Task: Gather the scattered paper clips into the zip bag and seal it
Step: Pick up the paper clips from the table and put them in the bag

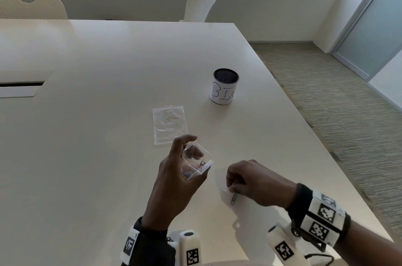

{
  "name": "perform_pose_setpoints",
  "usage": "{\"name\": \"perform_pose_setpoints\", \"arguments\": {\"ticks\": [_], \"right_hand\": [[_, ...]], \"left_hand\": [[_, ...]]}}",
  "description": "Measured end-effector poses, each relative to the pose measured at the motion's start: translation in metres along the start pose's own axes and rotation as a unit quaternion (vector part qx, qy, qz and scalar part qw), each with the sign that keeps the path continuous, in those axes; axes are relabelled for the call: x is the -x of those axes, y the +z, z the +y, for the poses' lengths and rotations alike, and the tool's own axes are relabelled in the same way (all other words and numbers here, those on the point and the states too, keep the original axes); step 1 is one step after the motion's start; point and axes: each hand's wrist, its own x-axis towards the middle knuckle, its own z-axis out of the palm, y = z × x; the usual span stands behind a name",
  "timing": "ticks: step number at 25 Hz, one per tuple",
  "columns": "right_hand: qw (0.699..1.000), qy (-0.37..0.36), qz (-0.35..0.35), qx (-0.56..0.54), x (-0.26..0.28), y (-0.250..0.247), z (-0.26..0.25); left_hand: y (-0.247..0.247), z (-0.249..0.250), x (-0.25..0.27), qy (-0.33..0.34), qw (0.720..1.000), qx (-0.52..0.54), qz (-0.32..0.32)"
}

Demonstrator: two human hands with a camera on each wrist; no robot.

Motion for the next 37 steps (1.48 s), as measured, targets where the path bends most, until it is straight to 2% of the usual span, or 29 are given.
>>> {"name": "perform_pose_setpoints", "arguments": {"ticks": [5,7,9,12,16,23,29,34,37], "right_hand": [[0.991,-0.024,0.127,-0.045,-0.001,-0.011,0.018],[0.987,-0.049,0.151,-0.03,-0.001,-0.003,0.02],[0.987,-0.075,0.142,-0.011,-0.001,0.004,0.021],[0.991,-0.103,0.078,0.015,0.004,0.003,0.02],[0.995,-0.093,-0.001,0.041,0.013,-0.001,0.018],[0.991,-0.119,0.062,0.025,0.005,0.012,0.012],[0.995,-0.065,0.042,0.057,0.0,0.015,0.006],[0.995,-0.067,0.012,0.078,0.004,0.015,0.0],[0.995,-0.059,0.023,0.078,0.003,0.012,0.001]], "left_hand": [[-0.002,-0.001,0.001,-0.004,1.0,0.004,0.0],[-0.002,-0.001,0.001,-0.004,1.0,0.006,-0.001],[-0.002,-0.001,0.001,-0.002,1.0,0.007,-0.001],[-0.002,-0.003,0.0,-0.002,1.0,0.003,-0.002],[-0.003,-0.004,-0.001,-0.003,1.0,0.001,-0.004],[-0.003,-0.004,-0.001,-0.007,1.0,-0.004,-0.002],[-0.004,-0.005,-0.001,-0.009,1.0,-0.008,-0.002],[-0.003,-0.005,-0.002,-0.007,1.0,-0.011,-0.001],[-0.003,-0.005,-0.001,-0.009,1.0,-0.01,-0.002]]}}
